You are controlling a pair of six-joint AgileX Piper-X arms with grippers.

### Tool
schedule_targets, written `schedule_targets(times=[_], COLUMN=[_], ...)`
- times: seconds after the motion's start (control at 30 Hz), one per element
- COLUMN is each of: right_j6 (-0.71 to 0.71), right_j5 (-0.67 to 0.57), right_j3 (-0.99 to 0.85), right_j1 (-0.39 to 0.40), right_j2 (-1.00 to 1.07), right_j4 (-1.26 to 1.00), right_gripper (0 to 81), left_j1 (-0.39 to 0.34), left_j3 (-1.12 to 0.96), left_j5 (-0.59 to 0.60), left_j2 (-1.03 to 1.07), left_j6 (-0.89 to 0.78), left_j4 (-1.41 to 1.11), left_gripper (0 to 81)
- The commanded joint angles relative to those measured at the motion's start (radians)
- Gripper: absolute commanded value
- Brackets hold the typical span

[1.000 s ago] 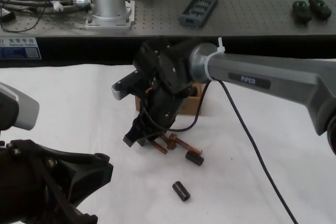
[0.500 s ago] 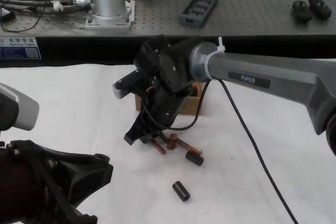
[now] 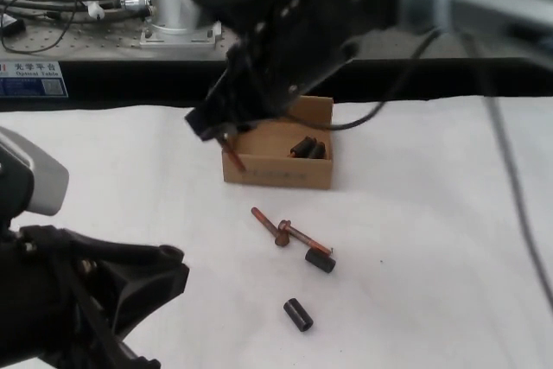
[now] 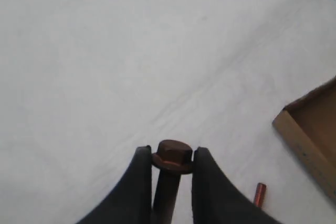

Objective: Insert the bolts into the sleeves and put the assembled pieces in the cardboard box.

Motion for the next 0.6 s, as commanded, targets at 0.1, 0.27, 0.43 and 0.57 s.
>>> schedule_targets(times=[0.1, 0.27, 0.43, 0.57], right_j6=[0.014, 0.076, 0.146, 0.211], right_j5=[-0.046, -0.042, -0.096, -0.21], right_j3=[0.218, 0.503, 0.689, 0.786], right_j1=[-0.004, -0.03, -0.072, -0.076], right_j2=[-0.208, -0.469, -0.719, -0.869], right_j4=[-0.125, -0.321, -0.451, -0.598], right_gripper=[0.1, 0.1, 0.1, 0.1], left_j1=[-0.002, -0.002, -0.002, -0.002], left_j3=[0.026, 0.1, 0.139, 0.14], left_j5=[0.127, 0.224, 0.328, 0.383], left_j2=[0.055, 0.114, 0.131, 0.145], left_j6=[0.025, 0.013, -0.03, -0.024], left_j4=[-0.135, -0.338, -0.517, -0.517], left_gripper=[3.3, 0.7, 0.6, 0.6])
